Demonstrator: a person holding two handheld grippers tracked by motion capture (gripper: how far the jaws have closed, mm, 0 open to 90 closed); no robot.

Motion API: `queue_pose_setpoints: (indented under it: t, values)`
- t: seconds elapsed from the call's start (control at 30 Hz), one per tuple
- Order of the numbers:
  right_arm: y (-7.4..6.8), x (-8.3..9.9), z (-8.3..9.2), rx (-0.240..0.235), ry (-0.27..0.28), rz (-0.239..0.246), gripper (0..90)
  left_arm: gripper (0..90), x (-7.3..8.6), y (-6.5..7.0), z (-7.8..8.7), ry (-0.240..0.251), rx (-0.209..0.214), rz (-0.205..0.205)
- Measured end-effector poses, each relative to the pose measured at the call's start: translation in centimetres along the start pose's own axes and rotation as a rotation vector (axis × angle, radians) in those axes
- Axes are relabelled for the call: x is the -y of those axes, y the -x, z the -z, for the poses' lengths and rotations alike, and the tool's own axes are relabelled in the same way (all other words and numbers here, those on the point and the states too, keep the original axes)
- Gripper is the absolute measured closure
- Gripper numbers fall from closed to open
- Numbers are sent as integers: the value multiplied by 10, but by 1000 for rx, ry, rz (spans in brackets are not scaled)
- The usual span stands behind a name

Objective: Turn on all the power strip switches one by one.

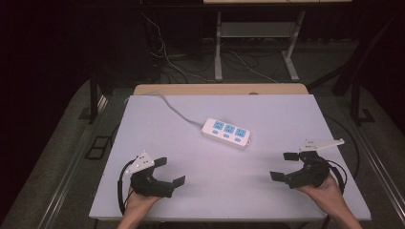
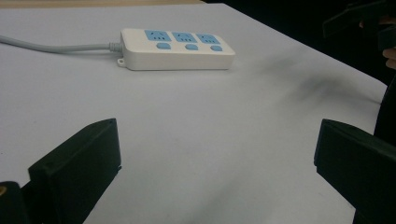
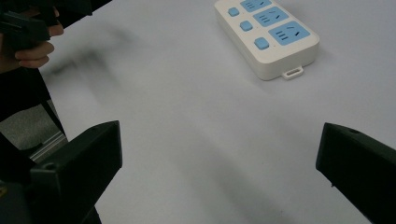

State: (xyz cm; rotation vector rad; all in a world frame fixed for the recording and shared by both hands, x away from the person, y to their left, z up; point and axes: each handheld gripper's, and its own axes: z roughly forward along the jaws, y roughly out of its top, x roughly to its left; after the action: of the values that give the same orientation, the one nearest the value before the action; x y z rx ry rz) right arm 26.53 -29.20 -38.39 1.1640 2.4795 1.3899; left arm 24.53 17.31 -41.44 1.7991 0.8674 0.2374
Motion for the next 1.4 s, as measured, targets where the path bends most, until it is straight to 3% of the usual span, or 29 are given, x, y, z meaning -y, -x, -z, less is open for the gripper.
queue_pose_setpoints:
  t: [1.4]
  values:
    - [4,-72,-32,-23,-96,85,5,0,0,-1,1,2,-1,2]
